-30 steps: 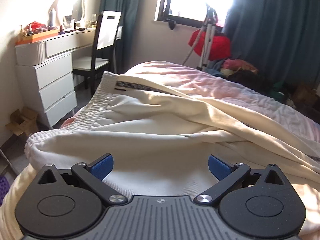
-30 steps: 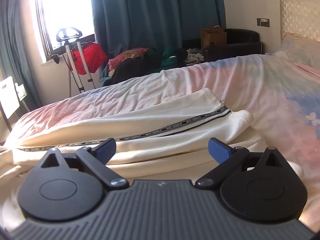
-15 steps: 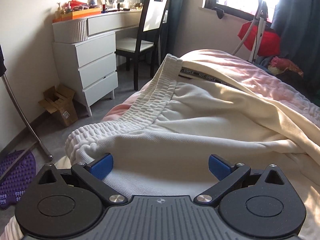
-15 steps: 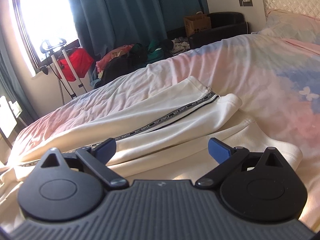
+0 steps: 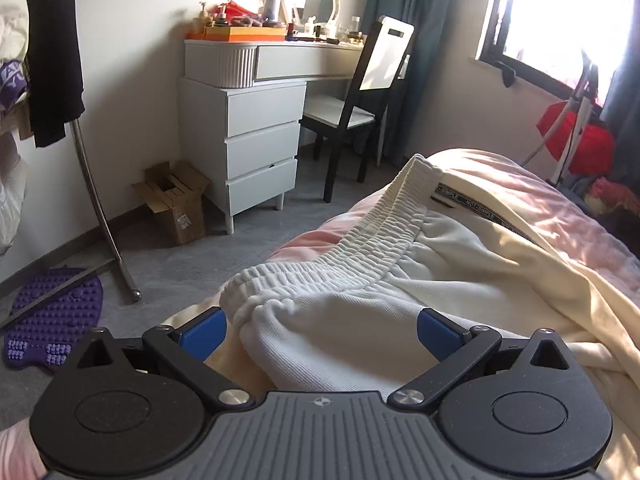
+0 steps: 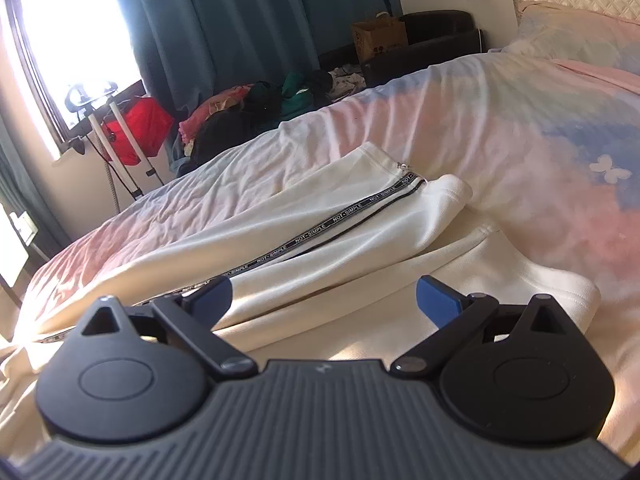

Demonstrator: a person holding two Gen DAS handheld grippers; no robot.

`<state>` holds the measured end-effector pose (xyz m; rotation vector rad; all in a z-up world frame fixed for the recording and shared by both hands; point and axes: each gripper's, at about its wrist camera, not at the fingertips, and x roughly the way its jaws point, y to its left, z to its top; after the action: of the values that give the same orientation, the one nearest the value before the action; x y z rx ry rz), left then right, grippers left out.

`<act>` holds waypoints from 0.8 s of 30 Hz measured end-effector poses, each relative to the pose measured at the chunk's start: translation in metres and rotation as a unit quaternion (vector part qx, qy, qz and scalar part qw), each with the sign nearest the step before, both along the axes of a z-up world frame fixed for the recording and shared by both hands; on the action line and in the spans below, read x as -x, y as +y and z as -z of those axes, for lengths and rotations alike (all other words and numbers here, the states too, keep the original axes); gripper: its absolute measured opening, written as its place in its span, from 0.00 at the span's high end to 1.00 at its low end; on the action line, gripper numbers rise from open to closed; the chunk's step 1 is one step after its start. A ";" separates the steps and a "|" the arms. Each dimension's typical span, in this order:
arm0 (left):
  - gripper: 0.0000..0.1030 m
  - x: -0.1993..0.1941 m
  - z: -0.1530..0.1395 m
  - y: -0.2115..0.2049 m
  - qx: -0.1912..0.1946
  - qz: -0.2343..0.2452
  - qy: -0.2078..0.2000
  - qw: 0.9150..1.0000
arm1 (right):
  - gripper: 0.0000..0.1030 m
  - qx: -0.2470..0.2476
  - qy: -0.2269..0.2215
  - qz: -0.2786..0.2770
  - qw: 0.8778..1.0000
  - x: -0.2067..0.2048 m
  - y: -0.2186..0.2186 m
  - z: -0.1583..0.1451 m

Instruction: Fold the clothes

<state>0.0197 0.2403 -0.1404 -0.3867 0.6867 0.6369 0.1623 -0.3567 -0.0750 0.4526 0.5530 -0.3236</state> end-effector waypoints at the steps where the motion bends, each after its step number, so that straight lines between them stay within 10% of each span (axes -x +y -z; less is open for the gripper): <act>1: 0.01 0.001 0.001 0.004 0.012 -0.005 0.004 1.000 | 0.03 -0.002 0.001 0.000 1.000 0.000 -0.001 0.001; 9: 0.02 0.006 0.033 0.043 0.199 -0.044 0.012 0.979 | 0.03 -0.014 0.004 0.003 1.000 0.000 -0.005 0.002; 19: 0.12 0.038 0.024 0.051 0.340 0.002 -0.178 0.923 | 0.03 -0.018 0.012 0.005 1.000 -0.003 -0.007 0.005; 24: 0.15 0.034 0.036 0.050 0.355 -0.022 -0.106 0.929 | 0.03 -0.076 0.005 0.068 0.995 0.009 -0.038 0.012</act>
<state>-0.0144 0.2905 -0.1765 -1.1296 0.6865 0.3602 0.1529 -0.3949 -0.0875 0.6383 0.5591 -0.4163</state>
